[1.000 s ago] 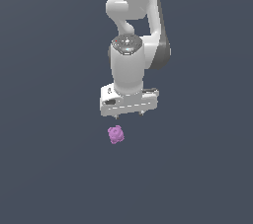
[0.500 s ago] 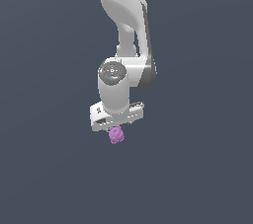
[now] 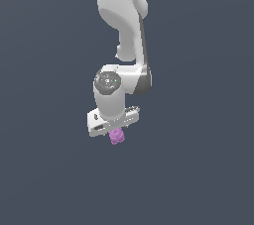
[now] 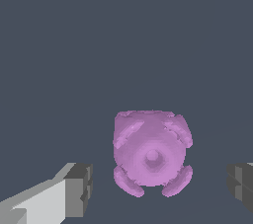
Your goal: Pick up the object and move it to a goal position.
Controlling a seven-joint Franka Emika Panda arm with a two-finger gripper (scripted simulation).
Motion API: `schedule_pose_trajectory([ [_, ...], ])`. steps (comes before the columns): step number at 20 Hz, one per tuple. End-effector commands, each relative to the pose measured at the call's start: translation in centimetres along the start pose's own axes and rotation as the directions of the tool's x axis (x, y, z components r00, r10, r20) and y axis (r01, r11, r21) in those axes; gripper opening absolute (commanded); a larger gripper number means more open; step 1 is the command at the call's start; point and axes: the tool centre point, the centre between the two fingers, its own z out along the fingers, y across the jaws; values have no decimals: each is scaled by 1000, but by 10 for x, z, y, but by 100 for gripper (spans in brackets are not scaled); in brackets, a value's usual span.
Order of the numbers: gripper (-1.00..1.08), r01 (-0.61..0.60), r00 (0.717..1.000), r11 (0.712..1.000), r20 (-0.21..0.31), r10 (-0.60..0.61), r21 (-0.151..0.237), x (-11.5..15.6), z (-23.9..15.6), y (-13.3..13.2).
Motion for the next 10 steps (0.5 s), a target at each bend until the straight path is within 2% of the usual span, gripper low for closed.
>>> schedule_pose_trajectory([
  [1, 100, 0, 1000, 1000, -1, 0, 0, 0, 0, 0],
  [10, 100, 4, 1000, 1000, 0, -4, 0, -1, 36, 0],
])
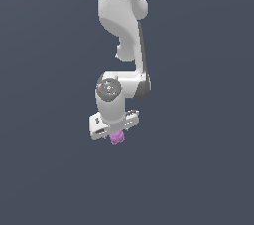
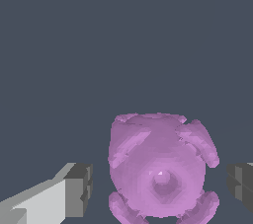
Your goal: Pick up the object and move it to a goal position.
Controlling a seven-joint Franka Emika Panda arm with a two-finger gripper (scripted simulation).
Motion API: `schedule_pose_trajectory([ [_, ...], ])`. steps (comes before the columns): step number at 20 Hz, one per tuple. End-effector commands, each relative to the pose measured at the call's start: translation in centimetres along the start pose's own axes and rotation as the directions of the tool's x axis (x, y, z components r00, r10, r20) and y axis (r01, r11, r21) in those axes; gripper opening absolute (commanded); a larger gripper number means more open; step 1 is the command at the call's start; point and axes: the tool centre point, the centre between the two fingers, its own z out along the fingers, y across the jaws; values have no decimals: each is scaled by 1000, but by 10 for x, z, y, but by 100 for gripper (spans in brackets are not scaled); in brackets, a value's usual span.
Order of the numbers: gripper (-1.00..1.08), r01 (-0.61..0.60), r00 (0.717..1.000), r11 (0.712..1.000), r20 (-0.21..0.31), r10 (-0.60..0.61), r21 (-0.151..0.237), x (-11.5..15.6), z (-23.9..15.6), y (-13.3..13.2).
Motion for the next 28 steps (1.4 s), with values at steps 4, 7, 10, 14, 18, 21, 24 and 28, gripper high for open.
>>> schedule_pose_trajectory([
  [4, 100, 2, 1000, 1000, 1, -2, 0, -1, 22, 0],
  [7, 100, 2, 1000, 1000, 1, -2, 0, 0, 23, 1],
  [10, -100, 2, 1000, 1000, 1, -2, 0, 1, 23, 1],
  [14, -100, 2, 1000, 1000, 1, -2, 0, 1, 23, 1],
  [18, -100, 2, 1000, 1000, 1, -2, 0, 1, 23, 1],
  [21, -100, 2, 1000, 1000, 1, -2, 0, 1, 22, 0],
  [24, -100, 2, 1000, 1000, 1, -2, 0, 1, 16, -4],
  [28, -100, 2, 1000, 1000, 1, -2, 0, 4, 1, -15],
])
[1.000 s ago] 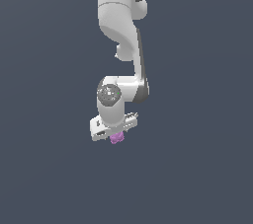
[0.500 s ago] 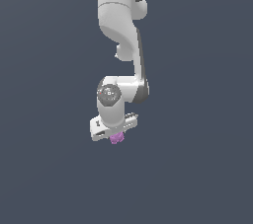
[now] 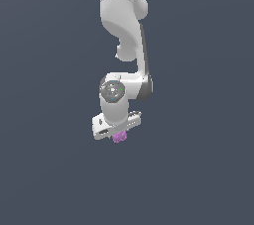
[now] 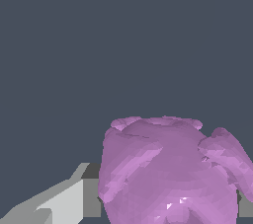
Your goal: Pick up the object and move it to a goal position.
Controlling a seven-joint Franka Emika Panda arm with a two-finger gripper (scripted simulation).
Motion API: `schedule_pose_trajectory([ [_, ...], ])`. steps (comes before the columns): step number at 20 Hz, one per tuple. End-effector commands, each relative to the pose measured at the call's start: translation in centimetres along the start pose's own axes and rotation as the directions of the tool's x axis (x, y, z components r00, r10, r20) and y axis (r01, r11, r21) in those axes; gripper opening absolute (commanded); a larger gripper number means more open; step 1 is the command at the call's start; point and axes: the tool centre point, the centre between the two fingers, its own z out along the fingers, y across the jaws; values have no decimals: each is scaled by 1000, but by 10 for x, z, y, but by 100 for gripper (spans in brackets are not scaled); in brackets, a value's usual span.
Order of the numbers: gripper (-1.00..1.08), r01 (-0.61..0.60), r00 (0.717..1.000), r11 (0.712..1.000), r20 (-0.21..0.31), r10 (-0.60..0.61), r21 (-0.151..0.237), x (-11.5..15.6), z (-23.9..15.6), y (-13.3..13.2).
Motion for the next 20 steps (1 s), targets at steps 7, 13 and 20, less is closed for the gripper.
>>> schedule_pose_trajectory([
  [7, -100, 1, 1000, 1000, -1, -1, -1, 10, -59, -40],
  [13, -100, 2, 1000, 1000, -1, -2, -1, 20, -118, -80],
  [20, -100, 2, 1000, 1000, -1, -2, -1, 32, -181, -122],
])
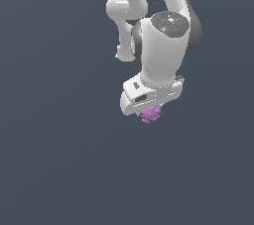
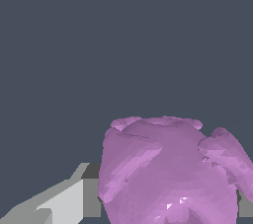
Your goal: Pick up the object and move it to a goal position.
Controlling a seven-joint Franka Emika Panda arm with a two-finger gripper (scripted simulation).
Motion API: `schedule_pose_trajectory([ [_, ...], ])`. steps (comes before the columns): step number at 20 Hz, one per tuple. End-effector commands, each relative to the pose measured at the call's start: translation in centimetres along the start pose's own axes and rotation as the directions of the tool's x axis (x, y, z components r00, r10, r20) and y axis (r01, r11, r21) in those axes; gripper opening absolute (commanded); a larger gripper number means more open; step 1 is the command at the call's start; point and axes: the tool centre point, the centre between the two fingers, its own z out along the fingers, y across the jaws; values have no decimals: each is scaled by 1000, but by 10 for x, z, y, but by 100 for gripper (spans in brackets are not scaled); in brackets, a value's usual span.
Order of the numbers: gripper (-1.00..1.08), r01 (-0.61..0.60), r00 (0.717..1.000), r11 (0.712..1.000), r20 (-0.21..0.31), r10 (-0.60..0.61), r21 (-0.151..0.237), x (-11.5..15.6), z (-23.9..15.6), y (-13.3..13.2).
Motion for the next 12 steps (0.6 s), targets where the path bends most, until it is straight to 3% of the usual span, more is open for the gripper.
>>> schedule_pose_trajectory([
  [1, -100, -1, 1000, 1000, 1, 1, 0, 3, -19, -13],
  [12, -100, -1, 1000, 1000, 1, 1, 1, 12, -53, -34],
])
